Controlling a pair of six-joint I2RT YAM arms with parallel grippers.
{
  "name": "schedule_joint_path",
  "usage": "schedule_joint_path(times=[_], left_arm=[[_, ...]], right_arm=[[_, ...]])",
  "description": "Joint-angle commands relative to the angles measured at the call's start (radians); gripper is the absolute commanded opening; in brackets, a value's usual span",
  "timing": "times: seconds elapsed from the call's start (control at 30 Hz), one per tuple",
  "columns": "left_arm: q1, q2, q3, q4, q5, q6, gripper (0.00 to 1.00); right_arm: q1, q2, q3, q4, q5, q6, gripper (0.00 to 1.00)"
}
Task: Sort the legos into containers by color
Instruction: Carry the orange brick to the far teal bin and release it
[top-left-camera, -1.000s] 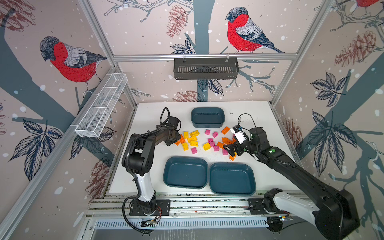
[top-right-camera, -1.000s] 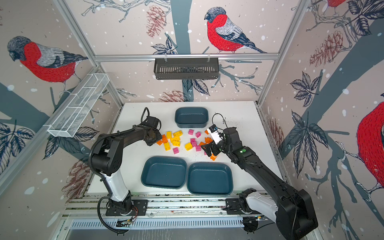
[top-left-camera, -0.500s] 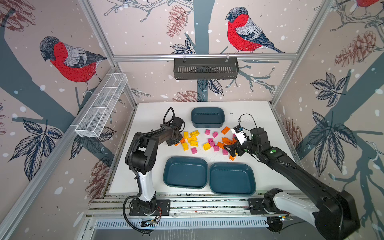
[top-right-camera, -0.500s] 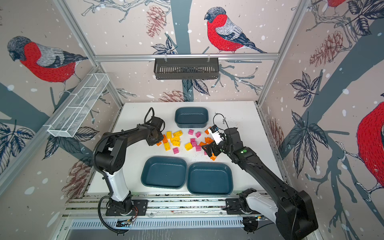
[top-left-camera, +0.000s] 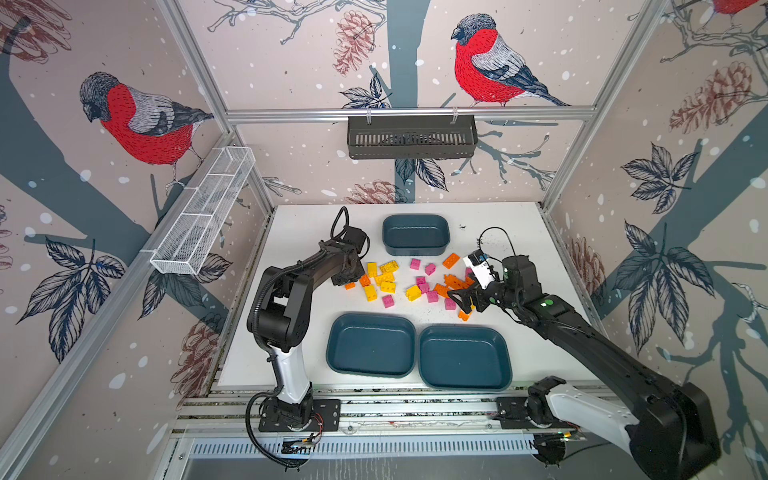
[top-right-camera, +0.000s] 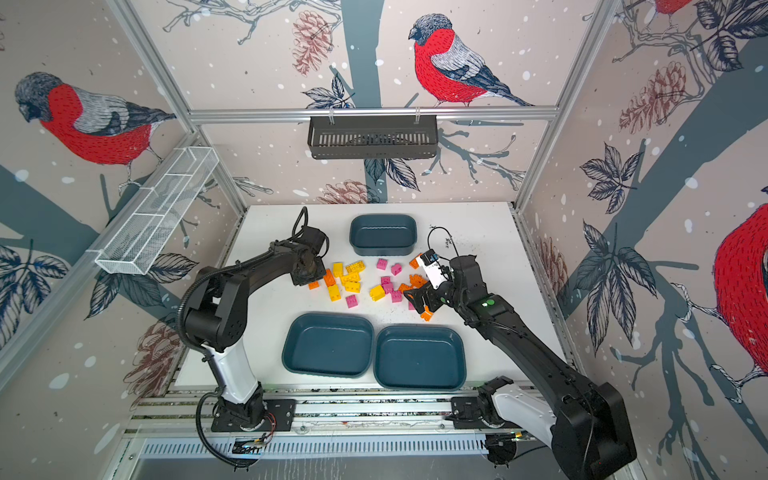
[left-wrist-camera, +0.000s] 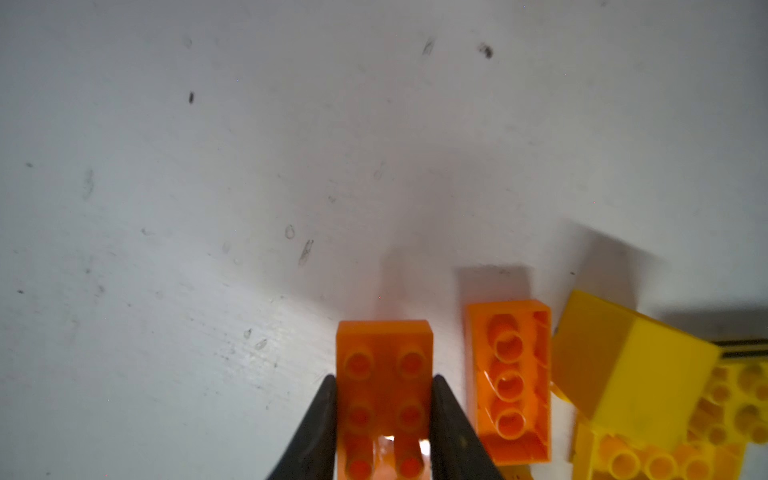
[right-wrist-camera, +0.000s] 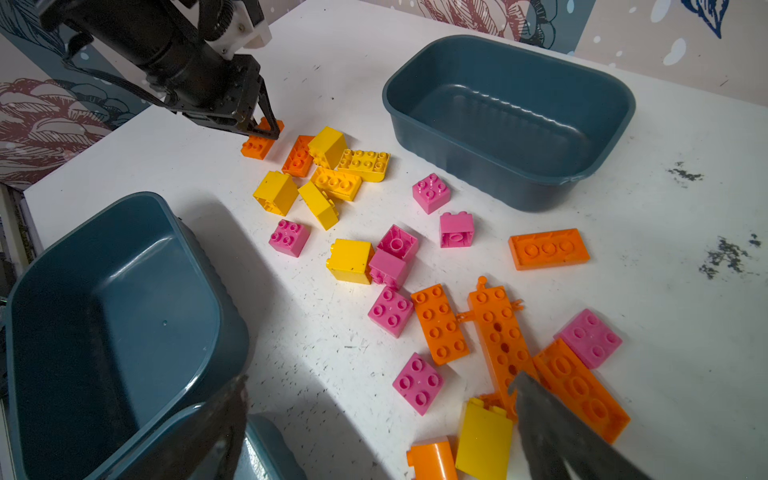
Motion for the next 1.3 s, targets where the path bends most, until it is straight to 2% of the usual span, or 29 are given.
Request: schedule_joint_path(times=[0.0,0.23,0.37,0.53,0.7,0.9,1.13,1.27], left_arm=[[0.001,-0.048,0.037,-0.115,-0.017,0.105,0.29],[-0.001,-0.213,0.042,-0.225,0.107,0.194,0.29],[-0.029,-0.282,0.026,-0.269,0.179,0.189,0.29],[-0.043,-0.302,0.044,-0.188,0.251,0.219,0.29],[-0.079,-0.144,0.251,-0.16,0.248,0.293,0.29],[-0.093,0.115,0.515,-0.1,0.277,0.371,0.29],[-0.106,0.409,0.831,-0.063,0.294,0.403,0.29],[-0.109,0.533,0.943,-0.029,0.294,0.392,0.29]], right_arm=[[-0.004,-0.004,0.006,0.023,-0.013,0.005,0.99],[-0.02,-0.011,0.021,0.032,-0.029,0.011,0.99],[-0.03,-0.003,0.032,0.031,-0.037,0.004,0.99],[-0.041,0.003,0.044,0.03,-0.045,-0.004,0.99],[-0.045,0.005,0.056,0.026,-0.044,-0.01,0.99],[-0.052,0.003,0.056,0.044,-0.032,-0.003,0.99],[-0.068,0.01,0.059,0.057,-0.025,-0.006,0.99],[-0.08,0.016,0.064,0.049,-0.023,-0.015,0.99]])
